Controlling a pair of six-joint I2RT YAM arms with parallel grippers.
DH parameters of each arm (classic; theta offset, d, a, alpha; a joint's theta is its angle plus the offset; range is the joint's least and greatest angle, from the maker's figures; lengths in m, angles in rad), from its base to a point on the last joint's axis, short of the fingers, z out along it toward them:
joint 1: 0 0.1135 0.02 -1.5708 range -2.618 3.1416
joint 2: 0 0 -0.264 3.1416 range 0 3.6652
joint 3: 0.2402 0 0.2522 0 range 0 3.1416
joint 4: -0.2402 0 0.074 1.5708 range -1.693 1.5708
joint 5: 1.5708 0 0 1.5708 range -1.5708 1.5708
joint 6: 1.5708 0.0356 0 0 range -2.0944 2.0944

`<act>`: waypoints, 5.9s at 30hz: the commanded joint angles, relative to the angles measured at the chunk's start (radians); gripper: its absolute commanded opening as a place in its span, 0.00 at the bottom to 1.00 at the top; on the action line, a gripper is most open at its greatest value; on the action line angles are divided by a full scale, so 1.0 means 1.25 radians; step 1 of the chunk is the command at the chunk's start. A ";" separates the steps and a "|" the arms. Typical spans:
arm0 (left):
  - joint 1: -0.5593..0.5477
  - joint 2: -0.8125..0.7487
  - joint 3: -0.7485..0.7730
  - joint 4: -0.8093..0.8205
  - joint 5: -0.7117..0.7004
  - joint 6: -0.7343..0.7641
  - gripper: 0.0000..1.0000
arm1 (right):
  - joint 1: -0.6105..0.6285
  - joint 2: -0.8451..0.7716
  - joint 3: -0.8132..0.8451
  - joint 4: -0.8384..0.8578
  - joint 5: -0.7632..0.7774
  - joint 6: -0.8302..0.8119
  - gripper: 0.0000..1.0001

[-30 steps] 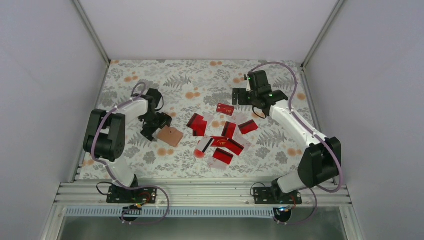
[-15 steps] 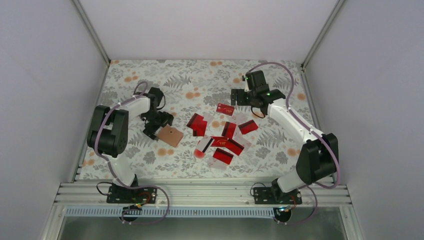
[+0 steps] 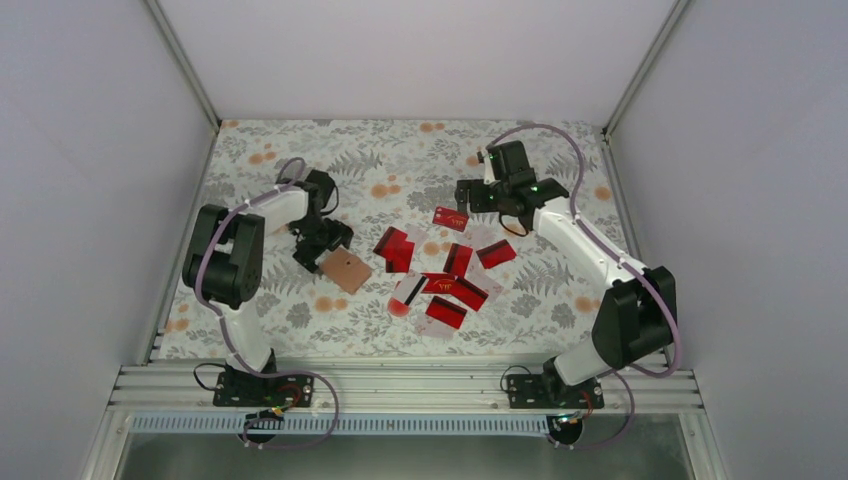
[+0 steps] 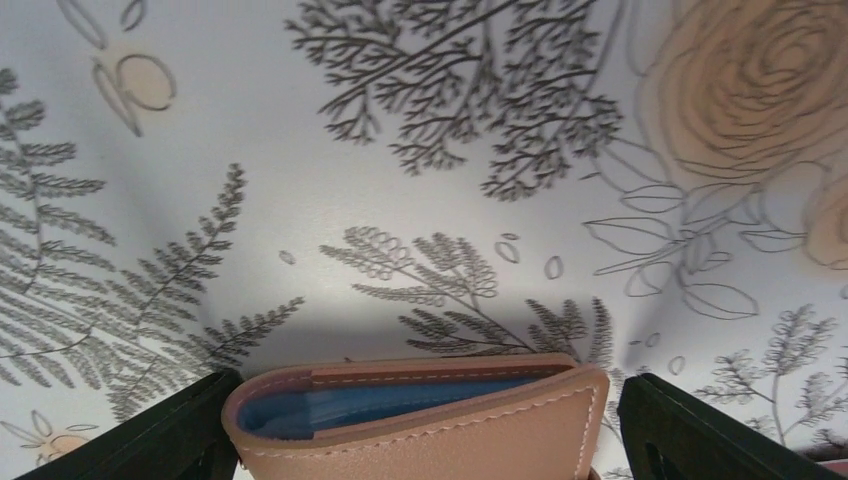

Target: Put the credit cards into the card holder

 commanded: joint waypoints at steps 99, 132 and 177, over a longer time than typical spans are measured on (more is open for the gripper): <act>-0.117 -0.357 0.259 0.052 0.400 0.675 0.75 | 0.206 -0.079 -0.121 0.347 -0.384 -0.430 0.57; -0.119 -0.624 0.188 0.296 0.262 0.674 1.00 | 0.220 -0.177 0.003 0.334 -0.442 -0.048 0.04; -0.051 -0.520 0.137 1.036 0.708 0.220 0.07 | 0.115 0.111 0.516 0.165 -1.133 0.088 0.04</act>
